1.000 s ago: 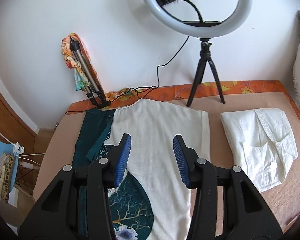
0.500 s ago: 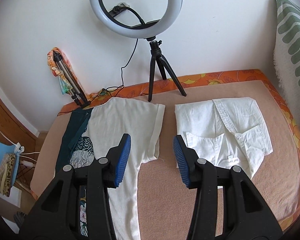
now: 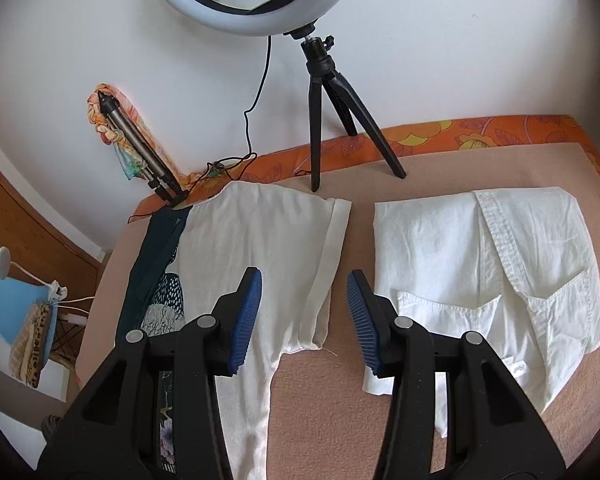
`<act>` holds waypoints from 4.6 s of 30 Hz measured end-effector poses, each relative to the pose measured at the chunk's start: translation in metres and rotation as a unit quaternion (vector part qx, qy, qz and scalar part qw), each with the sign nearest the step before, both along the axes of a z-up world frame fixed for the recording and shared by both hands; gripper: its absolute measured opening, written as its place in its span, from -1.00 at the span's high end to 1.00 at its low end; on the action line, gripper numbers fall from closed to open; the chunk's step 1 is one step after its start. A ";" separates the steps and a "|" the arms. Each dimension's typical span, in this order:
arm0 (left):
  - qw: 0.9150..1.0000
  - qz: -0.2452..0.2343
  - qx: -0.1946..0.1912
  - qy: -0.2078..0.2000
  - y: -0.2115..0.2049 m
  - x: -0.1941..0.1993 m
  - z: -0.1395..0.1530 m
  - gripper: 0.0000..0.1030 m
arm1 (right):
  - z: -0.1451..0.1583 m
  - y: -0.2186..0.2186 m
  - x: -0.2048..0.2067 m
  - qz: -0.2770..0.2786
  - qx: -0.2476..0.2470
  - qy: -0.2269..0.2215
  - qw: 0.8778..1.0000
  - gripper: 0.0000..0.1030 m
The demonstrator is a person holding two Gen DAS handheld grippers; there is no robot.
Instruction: Fold small clothes
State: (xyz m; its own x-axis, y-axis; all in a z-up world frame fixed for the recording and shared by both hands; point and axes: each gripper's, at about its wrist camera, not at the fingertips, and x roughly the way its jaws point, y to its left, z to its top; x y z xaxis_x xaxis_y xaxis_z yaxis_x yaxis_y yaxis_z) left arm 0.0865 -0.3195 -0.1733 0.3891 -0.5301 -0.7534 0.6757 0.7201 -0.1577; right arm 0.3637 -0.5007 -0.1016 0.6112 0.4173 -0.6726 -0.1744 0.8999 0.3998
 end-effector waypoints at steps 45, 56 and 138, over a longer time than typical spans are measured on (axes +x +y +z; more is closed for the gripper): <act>0.983 0.131 -0.130 0.002 0.129 -0.001 0.035 1.00 | -0.069 0.091 0.125 -0.076 -0.146 0.060 0.985 0.92; 0.977 0.165 -0.134 -0.012 0.183 -0.013 0.042 1.00 | -0.027 0.213 0.119 -0.033 -0.262 0.027 0.964 0.92; 0.976 0.157 -0.102 0.111 0.250 0.001 0.018 1.00 | -0.122 0.194 -0.297 0.086 -0.037 0.105 0.990 0.95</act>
